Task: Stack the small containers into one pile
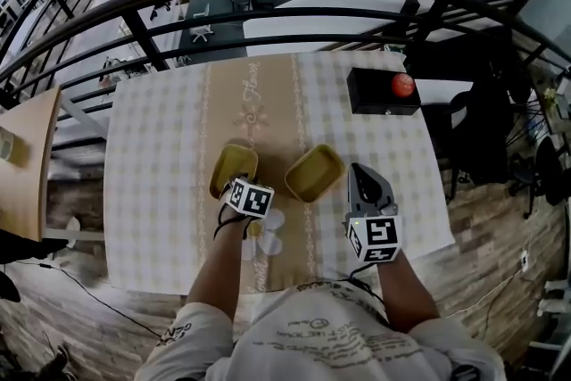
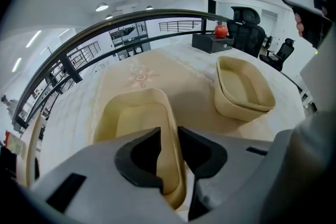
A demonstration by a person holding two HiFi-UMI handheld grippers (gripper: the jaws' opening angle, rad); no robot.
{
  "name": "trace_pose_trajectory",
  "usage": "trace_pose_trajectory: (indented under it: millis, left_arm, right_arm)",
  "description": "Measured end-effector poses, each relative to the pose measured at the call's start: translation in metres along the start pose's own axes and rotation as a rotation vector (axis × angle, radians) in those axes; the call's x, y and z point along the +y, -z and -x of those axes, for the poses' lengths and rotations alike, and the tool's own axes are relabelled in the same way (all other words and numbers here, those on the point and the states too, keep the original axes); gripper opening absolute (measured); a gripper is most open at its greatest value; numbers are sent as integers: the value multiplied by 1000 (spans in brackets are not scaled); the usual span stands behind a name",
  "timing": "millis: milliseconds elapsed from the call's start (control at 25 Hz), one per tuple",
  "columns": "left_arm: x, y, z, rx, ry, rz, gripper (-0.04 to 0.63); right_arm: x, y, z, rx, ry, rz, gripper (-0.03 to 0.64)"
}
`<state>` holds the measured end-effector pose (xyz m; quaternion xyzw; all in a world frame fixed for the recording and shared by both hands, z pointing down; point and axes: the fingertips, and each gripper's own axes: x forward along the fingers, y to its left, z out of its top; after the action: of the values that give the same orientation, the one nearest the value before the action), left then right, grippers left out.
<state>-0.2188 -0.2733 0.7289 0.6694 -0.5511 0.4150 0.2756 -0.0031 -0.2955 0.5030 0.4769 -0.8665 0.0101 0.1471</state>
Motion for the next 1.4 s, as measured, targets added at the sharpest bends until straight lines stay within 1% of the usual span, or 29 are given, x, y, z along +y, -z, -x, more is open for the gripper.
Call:
trace_pose_trajectory:
  millis: [80, 160, 440, 720, 920, 1040, 1200, 1400]
  left_arm:
    - [2, 1, -1, 18, -12, -21, 91]
    - [3, 1, -1, 26, -20, -30, 43]
    - [9, -3, 14, 4, -51, -20, 12]
    - [11, -18, 48, -55, -103, -31, 11]
    - [6, -32, 76, -78, -146, -43, 11]
    - [-8, -47, 92, -103, -143, -55, 11]
    - [-40, -68, 104, -126, -133, -119, 12]
    - [-93, -92, 98, -160, -64, -166, 11]
  right_arm:
    - [-1, 2, 0, 6, 5, -1, 3]
    - [0, 4, 0, 10, 6, -1, 3]
    - [2, -1, 3, -12, -15, -6, 3]
    - [2, -5, 9, -49, -42, -12, 3]
    - [0, -9, 15, -68, -62, -17, 3]
    - [-5, -12, 20, -80, -67, -30, 2]
    - [-14, -6, 31, -80, -68, -35, 3]
    - [-34, -3, 44, -83, -57, -53, 3]
